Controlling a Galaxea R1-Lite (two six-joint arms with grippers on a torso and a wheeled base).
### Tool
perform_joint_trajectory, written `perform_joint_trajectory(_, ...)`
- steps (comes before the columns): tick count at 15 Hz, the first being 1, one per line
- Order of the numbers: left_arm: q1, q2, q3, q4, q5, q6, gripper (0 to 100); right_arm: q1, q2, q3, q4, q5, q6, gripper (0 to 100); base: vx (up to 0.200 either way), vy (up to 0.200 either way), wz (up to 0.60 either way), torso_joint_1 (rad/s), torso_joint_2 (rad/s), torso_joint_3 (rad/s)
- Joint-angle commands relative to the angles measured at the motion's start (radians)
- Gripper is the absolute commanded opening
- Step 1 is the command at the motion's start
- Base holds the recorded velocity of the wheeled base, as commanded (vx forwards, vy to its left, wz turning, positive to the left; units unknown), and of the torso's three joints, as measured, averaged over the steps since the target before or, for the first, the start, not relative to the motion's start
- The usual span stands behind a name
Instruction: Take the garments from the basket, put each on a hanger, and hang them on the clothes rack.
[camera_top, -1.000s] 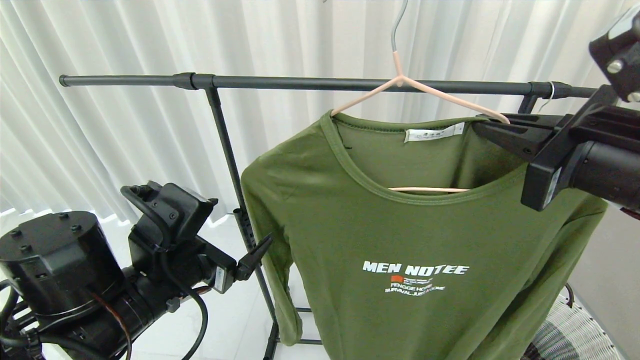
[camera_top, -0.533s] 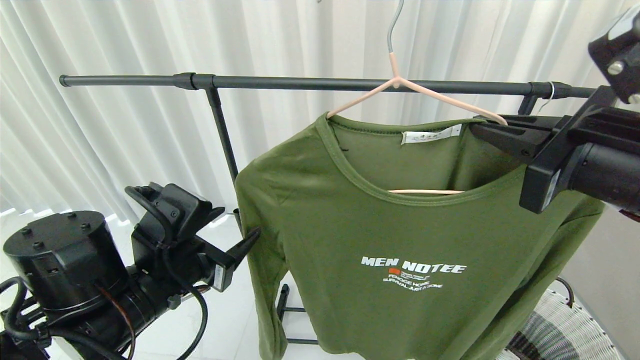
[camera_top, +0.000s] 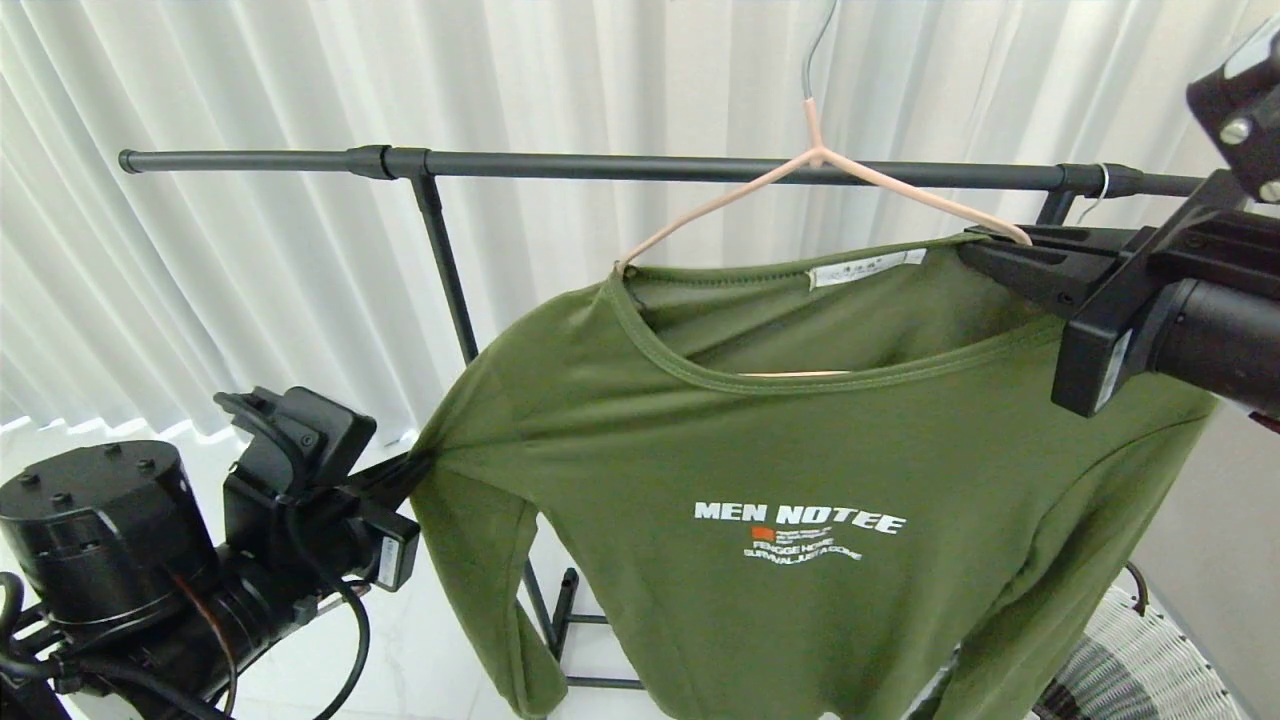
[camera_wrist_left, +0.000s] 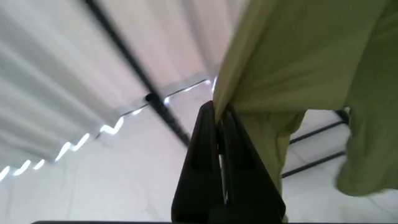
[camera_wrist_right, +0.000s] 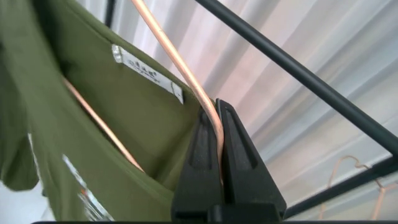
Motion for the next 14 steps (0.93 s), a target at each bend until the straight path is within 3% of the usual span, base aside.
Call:
perform_joint_trajectory(1, 0.035, -0.019, 0.02, 0.001, 0.002, 0.004, 0, -0.015, -0.009, 0.0, -0.001, -0.001, 0.0, 0, 0.0, 0.0, 0.0, 0.0, 0.0, 0.0)
perform_joint_trajectory(4, 0.006, -0.039, 0.023, -0.01, 0.002, 0.011, 0, -0.015, -0.009, 0.0, -0.001, -0.001, 0.009, 0, 0.0, 0.0, 0.0, 0.0, 0.0, 0.0)
perform_joint_trajectory(5, 0.006, -0.042, 0.023, -0.01, 0.002, 0.016, 100, -0.014, -0.009, 0.0, -0.001, -0.001, 0.009, 0, 0.0, 0.0, 0.0, 0.0, 0.0, 0.0)
perform_joint_trajectory(8, 0.006, -0.092, 0.049, -0.01, 0.002, 0.018, 100, -0.02, -0.011, 0.0, 0.002, -0.009, 0.009, 0, 0.0, 0.0, 0.0, 0.0, 0.0, 0.0)
perform_joint_trajectory(11, 0.009, -0.178, 0.121, -0.008, 0.003, 0.021, 100, -0.075, -0.012, 0.023, 0.011, -0.09, 0.009, 0, 0.0, 0.0, 0.0, 0.0, 0.0, 0.0)
perform_joint_trajectory(14, 0.069, -0.194, 0.118, -0.008, 0.014, 0.14, 100, -0.147, -0.014, 0.034, 0.047, -0.205, 0.009, 0, 0.0, 0.0, 0.0, 0.0, 0.0, 0.0)
